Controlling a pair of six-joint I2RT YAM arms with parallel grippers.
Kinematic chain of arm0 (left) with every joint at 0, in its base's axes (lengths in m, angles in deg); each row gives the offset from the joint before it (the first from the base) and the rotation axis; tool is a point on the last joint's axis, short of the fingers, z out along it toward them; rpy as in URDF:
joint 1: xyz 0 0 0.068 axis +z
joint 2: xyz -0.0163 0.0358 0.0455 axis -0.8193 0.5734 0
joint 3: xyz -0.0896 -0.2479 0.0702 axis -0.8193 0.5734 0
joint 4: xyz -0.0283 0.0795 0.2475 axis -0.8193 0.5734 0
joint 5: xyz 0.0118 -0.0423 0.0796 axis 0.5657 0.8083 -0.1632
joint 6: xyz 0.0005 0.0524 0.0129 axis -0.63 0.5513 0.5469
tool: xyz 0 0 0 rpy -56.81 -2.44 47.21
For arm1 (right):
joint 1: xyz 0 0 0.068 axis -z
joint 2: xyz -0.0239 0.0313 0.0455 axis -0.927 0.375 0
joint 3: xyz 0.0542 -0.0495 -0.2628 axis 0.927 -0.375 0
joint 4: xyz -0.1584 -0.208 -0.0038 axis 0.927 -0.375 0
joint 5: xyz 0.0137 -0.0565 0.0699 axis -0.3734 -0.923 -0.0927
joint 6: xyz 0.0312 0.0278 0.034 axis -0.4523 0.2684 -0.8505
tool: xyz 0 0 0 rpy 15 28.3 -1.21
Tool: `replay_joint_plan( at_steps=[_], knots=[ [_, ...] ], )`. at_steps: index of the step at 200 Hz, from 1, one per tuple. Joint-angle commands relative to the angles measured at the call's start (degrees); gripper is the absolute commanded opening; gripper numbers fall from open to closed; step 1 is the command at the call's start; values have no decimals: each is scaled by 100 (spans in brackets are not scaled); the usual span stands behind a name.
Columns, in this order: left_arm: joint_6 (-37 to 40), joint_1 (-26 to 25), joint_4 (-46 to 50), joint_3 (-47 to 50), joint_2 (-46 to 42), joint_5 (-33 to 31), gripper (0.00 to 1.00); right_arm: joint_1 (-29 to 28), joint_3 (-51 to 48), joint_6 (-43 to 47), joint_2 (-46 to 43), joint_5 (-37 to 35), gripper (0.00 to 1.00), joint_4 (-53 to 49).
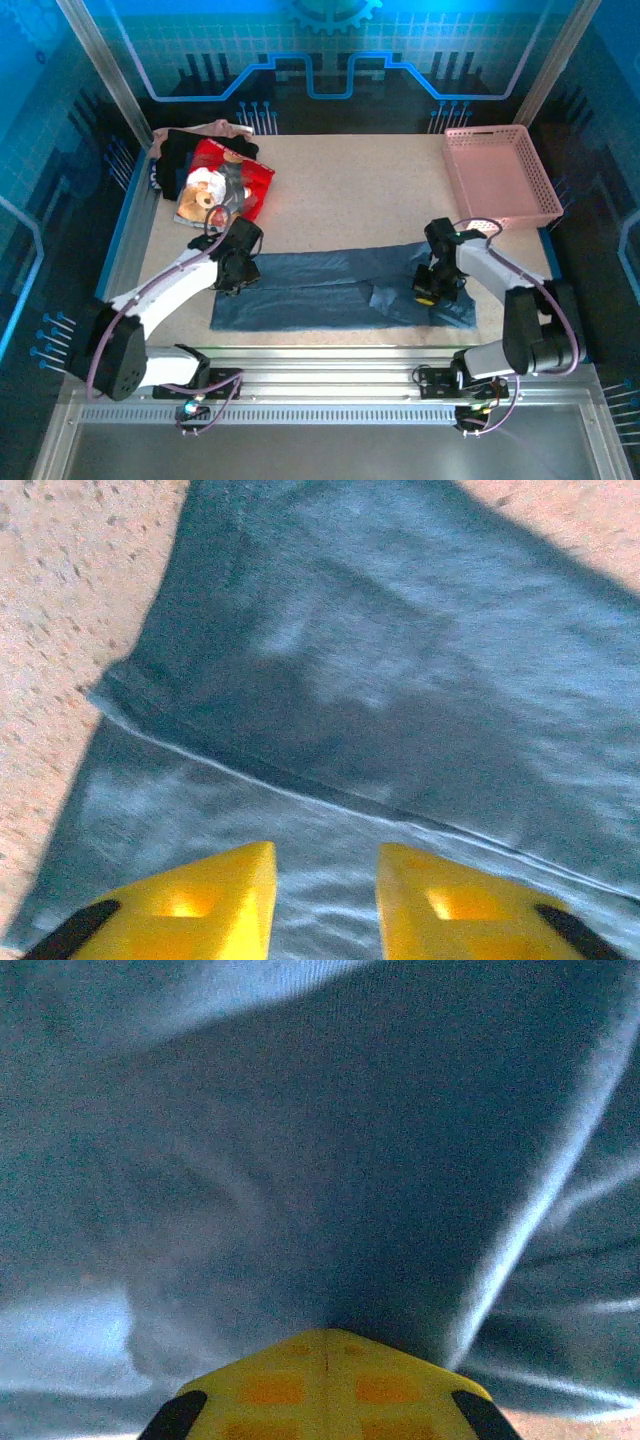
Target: Fold and stack the t-shirts
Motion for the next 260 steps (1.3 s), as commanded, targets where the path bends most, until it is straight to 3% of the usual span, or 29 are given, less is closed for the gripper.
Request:
replay_joint_plan(
  at_steps=[1, 34, 92, 129, 152, 171, 229, 249, 260],
  knots=[
    [500, 140, 71, -427, 770, -352, 27, -26, 91, -515, 460, -229, 9, 431],
    [589, 134, -29, -604, 1595, -171, 22, -143, 932, -779, 1543, -475, 7, 441],
    [543, 126, -162, -145, 1284, 590, 24, -225, 4022, -744, 3835, -633, 7, -513],
    [251, 44, -303, 314, 1090, 1183, 26, -189, 6914, -434, 5567, -882, 9, -1446],
    [58, -425, -384, 120, 1189, 1419, 29, -121, 9475, -47, 6955, -878, 12, -2233],
    [-220, -838, -688, -154, 1671, 1854, 29, -76, 11001, 134, 7854, -343, 16, -1990],
    [-1014, -2058, -1562, -1534, 2986, 2728, 29, 128, 11016, -368, 7933, 1291, 36, 327],
    [-1165, -2355, -1728, -1986, 3364, 2993, 29, 201, 11379, -355, 7907, 1637, 53, 675],
    [-1287, -2480, -1847, -2099, 3471, 3125, 29, 250, 11508, -268, 7821, 1808, 56, 737]
  ],
)
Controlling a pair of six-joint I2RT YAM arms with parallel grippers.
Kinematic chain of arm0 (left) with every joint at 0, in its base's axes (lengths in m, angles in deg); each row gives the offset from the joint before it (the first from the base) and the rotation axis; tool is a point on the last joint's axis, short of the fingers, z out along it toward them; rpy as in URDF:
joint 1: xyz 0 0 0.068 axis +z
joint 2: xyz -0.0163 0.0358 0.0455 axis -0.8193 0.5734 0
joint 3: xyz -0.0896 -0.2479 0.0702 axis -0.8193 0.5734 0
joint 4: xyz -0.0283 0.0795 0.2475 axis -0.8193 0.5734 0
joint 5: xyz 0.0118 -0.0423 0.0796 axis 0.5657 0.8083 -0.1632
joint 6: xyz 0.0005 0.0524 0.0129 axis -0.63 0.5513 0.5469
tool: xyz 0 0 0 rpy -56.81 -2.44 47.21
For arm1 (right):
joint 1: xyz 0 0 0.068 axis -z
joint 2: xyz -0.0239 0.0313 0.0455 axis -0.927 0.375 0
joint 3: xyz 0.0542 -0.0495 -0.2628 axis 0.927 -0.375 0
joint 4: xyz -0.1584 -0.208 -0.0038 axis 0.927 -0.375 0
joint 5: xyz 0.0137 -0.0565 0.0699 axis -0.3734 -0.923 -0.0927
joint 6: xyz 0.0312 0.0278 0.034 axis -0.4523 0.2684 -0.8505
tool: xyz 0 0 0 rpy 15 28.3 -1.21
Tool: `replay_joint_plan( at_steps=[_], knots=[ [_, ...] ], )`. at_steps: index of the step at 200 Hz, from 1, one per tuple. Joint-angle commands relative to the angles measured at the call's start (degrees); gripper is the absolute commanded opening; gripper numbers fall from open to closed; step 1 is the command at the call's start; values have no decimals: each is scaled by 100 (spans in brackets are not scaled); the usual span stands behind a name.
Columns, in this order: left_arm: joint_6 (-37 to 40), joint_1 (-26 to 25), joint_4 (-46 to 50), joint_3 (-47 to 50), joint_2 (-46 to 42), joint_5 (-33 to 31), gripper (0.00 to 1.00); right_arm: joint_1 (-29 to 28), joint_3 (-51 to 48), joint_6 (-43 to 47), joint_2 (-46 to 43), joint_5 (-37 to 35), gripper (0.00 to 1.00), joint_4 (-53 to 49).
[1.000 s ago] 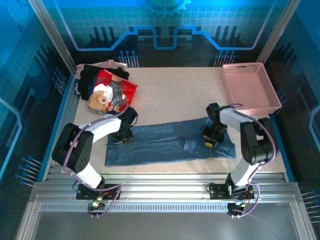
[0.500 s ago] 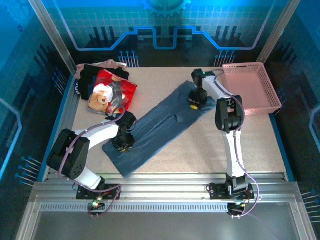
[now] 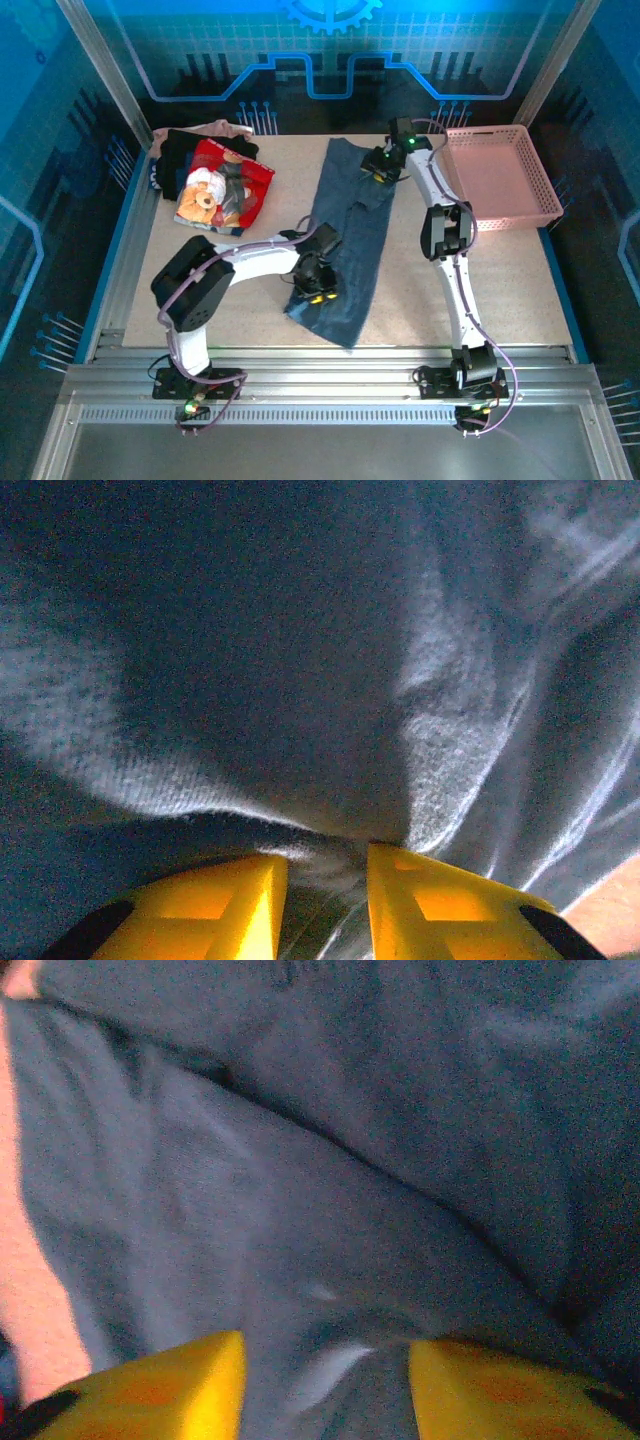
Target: Fold and stack the t-shirts
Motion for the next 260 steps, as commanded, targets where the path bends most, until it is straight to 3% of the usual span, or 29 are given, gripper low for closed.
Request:
replay_joint_plan(
  at_steps=[1, 26, 61, 82, 107, 136, 154, 180, 214, 260],
  knots=[
    [-441, -290, -458, -225, 445, 606, 29, 113, 413, 78, 0, 671, 57, 576],
    [-697, -475, -605, -200, 68, 717, 34, 221, 169, 472, -684, 792, 64, 129],
    [-796, -496, -51, 228, -1451, 290, 53, 260, -1141, 1232, -2348, 873, 72, -986],
    [-768, -438, 531, 524, -2354, -188, 59, 215, -2979, 1359, -3904, 942, 74, -1309],
    [-847, -312, 378, 1448, -3134, -318, 63, 107, -6103, 1213, -6003, 1125, 76, -972],
    [-534, -135, 114, 2140, -3360, -429, 61, -199, -8893, 977, -7933, 1455, 75, -1012],
    [-410, -58, -455, 2275, -3096, -86, 61, -628, -10123, 684, -8773, 1461, 74, -1010],
    [-515, -47, -1391, 2426, -2511, 380, 57, -934, -11427, 363, -9267, 1556, 70, -751],
    [-528, -89, -1313, 2457, -2094, 389, 54, -971, -11963, 574, -9151, 1483, 67, -674],
    [-531, -102, -885, 2486, -2211, 271, 53, -1064, -12407, 493, -8886, 1516, 65, -13]
  ],
)
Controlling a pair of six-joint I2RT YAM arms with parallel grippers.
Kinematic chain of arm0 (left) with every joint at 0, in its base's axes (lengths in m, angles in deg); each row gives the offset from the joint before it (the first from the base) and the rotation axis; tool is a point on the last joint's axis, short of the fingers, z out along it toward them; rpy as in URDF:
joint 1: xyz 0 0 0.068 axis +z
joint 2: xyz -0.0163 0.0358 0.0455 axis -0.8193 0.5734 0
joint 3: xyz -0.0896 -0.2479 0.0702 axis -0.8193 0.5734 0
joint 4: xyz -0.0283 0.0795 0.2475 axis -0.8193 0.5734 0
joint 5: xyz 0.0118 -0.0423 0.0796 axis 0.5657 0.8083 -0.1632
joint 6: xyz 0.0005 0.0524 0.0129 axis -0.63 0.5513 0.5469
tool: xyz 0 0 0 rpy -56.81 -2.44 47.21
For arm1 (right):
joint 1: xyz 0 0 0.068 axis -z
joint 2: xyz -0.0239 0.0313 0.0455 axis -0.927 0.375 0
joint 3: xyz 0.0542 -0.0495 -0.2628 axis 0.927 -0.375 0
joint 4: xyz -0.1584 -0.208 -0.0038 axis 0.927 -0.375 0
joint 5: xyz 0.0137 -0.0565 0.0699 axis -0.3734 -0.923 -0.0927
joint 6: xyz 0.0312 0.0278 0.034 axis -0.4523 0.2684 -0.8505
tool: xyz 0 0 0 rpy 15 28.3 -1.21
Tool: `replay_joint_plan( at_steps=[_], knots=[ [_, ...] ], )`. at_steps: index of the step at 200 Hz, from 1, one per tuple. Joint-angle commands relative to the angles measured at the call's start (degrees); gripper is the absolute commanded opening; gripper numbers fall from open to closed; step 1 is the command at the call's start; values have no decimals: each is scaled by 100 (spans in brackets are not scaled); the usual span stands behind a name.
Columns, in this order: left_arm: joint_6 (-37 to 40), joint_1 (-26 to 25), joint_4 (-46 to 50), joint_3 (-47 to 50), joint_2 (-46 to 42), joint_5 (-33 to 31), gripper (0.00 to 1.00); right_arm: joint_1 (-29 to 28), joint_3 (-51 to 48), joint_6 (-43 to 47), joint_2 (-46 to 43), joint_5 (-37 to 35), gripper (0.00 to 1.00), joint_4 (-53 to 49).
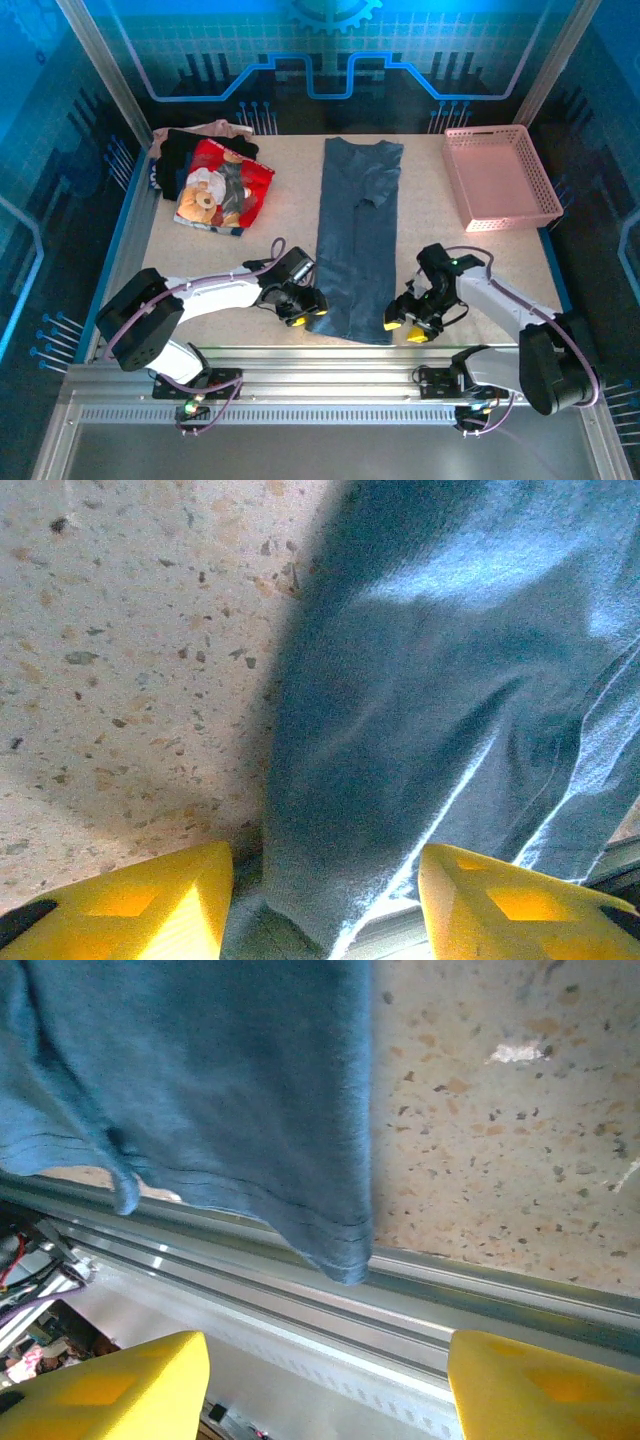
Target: Fold and stack the t-shirts
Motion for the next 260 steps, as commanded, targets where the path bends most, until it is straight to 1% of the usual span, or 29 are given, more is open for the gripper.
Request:
replay_joint_plan(
  at_steps=[1, 43, 63, 98, 104, 109, 118, 131, 140, 143, 155, 175, 215, 242, 260],
  knots=[
    [22, -26, 257, 107, -105, 73, 53, -118, -166, -61, 189, 146, 65, 417],
    [22, -55, 579, 92, -292, -89, 54, -350, -100, -121, 622, 182, 63, 842],
    [53, -55, 581, 96, -197, -103, 54, -442, -80, -148, 907, 199, 60, 1039],
    [69, -95, 93, 23, 266, 70, 52, -655, 56, -191, 1355, 31, 53, 1216],
    [87, -120, 7, -31, 397, 102, 51, -670, 82, -208, 1409, 8, 49, 1257],
    [99, -140, -57, -82, 505, 130, 49, -678, 106, -225, 1445, -17, 43, 1273],
    [108, -168, -218, -181, 682, 204, 43, -675, 167, -262, 1460, -66, 29, 1265],
    [114, -224, -407, -340, 846, 260, 37, -687, 250, -275, 1379, -119, 17, 1202],
    [147, -260, -415, -480, 949, 291, 30, -688, 343, -226, 1308, -181, 10, 1069],
    [159, -271, -394, -532, 986, 299, 26, -688, 373, -204, 1296, -198, 8, 1017],
    [225, -320, -232, -714, 1069, 292, 14, -679, 457, -119, 1237, -216, 1, 822],
    [274, -402, 3, -766, 923, 206, 0, -679, 524, -7, 1102, -179, 0, 547],
    [31, -623, 359, -439, 196, 14, 0, -679, 626, 188, 668, -104, 0, -112],
    [-163, -836, 569, -333, -132, -103, 0, -683, 505, 196, 358, 45, 0, -476],
    [-241, -871, 563, -350, -261, -121, 0, -677, 537, 137, 89, 77, 0, -676]
  ],
)
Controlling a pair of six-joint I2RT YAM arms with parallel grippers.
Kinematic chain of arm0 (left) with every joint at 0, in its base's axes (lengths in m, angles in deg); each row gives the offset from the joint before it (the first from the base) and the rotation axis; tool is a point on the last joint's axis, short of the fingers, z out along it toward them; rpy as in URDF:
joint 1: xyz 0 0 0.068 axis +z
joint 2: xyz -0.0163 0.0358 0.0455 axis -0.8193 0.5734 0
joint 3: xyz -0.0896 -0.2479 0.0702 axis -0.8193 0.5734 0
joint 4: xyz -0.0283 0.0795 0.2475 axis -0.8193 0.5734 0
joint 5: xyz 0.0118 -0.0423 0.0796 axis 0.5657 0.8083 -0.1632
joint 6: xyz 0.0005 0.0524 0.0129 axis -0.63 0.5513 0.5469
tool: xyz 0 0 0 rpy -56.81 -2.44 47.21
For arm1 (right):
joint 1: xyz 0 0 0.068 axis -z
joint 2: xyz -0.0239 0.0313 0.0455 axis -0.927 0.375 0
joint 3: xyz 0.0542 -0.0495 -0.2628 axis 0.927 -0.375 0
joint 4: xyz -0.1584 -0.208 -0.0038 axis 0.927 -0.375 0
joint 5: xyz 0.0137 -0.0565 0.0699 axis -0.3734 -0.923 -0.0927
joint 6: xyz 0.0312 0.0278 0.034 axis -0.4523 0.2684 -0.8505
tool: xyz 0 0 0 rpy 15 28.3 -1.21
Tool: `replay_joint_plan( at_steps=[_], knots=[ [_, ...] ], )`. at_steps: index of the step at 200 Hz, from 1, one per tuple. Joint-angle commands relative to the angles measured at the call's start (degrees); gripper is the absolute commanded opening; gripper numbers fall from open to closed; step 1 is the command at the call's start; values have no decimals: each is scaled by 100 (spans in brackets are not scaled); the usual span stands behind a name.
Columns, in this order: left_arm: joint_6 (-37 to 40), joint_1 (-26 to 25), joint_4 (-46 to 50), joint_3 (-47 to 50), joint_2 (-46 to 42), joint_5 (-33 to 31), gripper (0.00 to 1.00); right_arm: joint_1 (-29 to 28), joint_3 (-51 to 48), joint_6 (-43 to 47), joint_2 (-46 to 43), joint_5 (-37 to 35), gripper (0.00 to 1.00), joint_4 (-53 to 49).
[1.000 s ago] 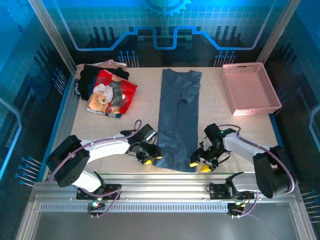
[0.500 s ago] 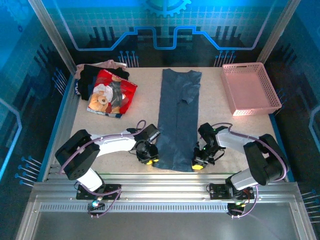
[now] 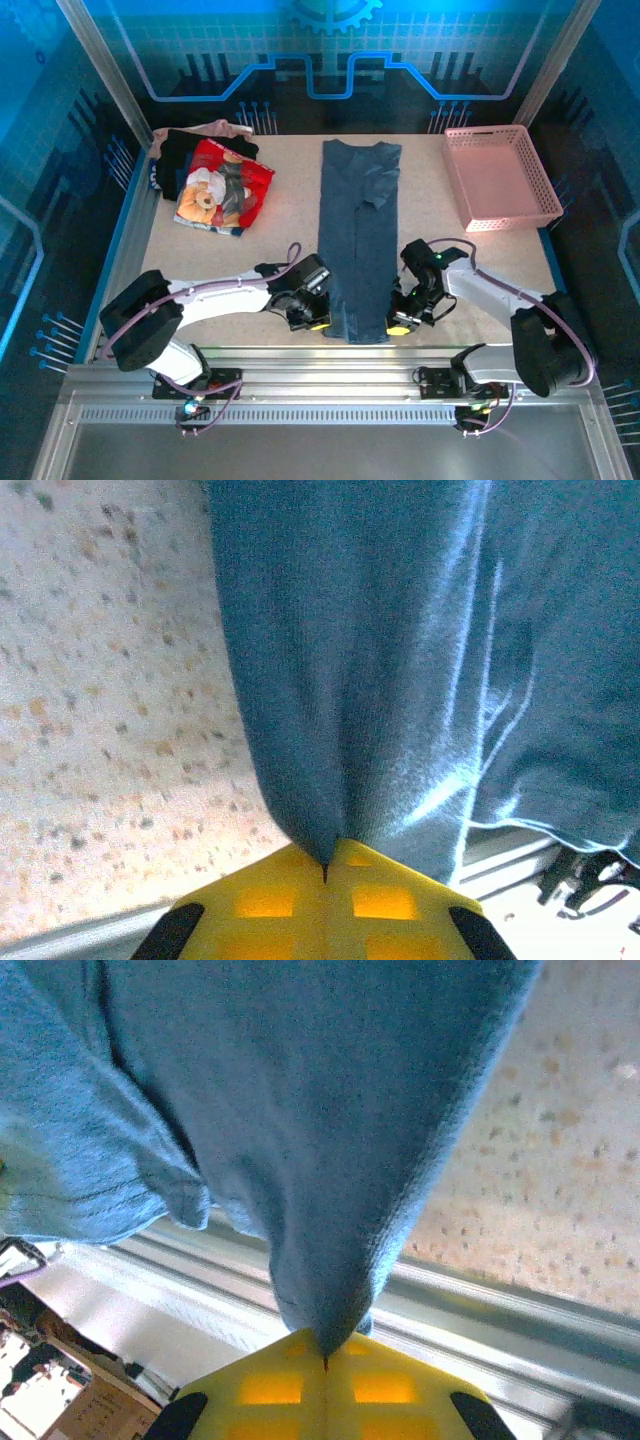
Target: Fold and stack the t-shirts
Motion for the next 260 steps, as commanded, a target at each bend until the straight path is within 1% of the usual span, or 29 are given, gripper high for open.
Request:
replay_joint_plan(
  at_steps=[1, 27, 52, 55, 99, 129, 159, 201, 260],
  knots=[
    [-220, -95, 194, 83, -247, -73, 0, -48, 45, 36, -356, 205, 0, -601],
    [-34, 6, 453, -416, -207, -112, 0, 87, 533, -32, -510, 52, 0, -873],
    [186, 436, 497, -961, -51, 68, 0, 420, 1068, 25, -258, 77, 0, -806],
    [218, 504, 497, -1023, -28, 107, 0, 491, 1276, 64, -153, 77, 0, -797],
    [914, 1572, 540, -2061, 571, 438, 0, 1359, 2571, 585, 1045, 120, 0, -662],
    [1372, 2181, 578, -2792, 1353, 733, 0, 1743, 3468, 738, 1987, 164, 0, -499],
    [1666, 2612, 567, -3354, 2137, 980, 0, 1991, 4264, 891, 2937, 122, 0, -515],
    [1965, 2952, 731, -4056, 2951, 1101, 0, 2212, 5093, 998, 3892, 46, 0, -627],
    [2188, 3143, 963, -4970, 3575, 1226, 0, 2301, 5783, 965, 4553, 34, 0, -690]
  ],
)
